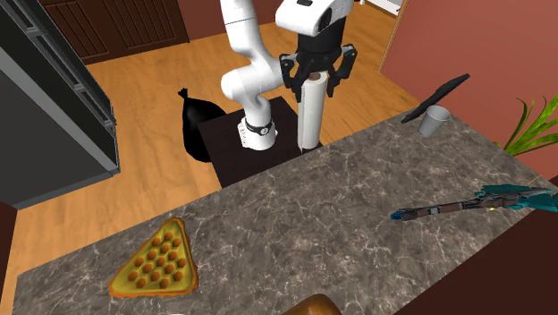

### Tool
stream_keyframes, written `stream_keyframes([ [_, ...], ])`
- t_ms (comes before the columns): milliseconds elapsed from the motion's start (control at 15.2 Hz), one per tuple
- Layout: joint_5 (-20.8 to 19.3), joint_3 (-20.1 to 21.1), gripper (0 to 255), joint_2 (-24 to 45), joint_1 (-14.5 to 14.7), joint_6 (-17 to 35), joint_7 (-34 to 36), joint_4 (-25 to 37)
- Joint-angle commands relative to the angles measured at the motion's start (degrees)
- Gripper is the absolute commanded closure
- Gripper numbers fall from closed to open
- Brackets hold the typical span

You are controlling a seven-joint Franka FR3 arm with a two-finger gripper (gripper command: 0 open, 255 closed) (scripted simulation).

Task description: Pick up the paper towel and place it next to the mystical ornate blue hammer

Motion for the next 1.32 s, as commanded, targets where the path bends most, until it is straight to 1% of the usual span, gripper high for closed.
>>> stream_keyframes([
  [0, 0.8, 1.6, 255, 2.0, 0.7, 0.3, 2.3, 1.8],
  [330, 2.4, 6.2, 255, 7.0, 2.7, 1.2, 8.8, 6.3],
  [660, 3.0, 10.4, 255, 13.5, 4.9, 1.7, 15.4, 12.8],
  [990, 2.3, 14.4, 255, 21.5, 7.5, 1.3, 22.0, 21.7],
  [1254, 0.4, 17.2, 255, 29.5, 10.2, -0.2, 27.3, 31.2],
])
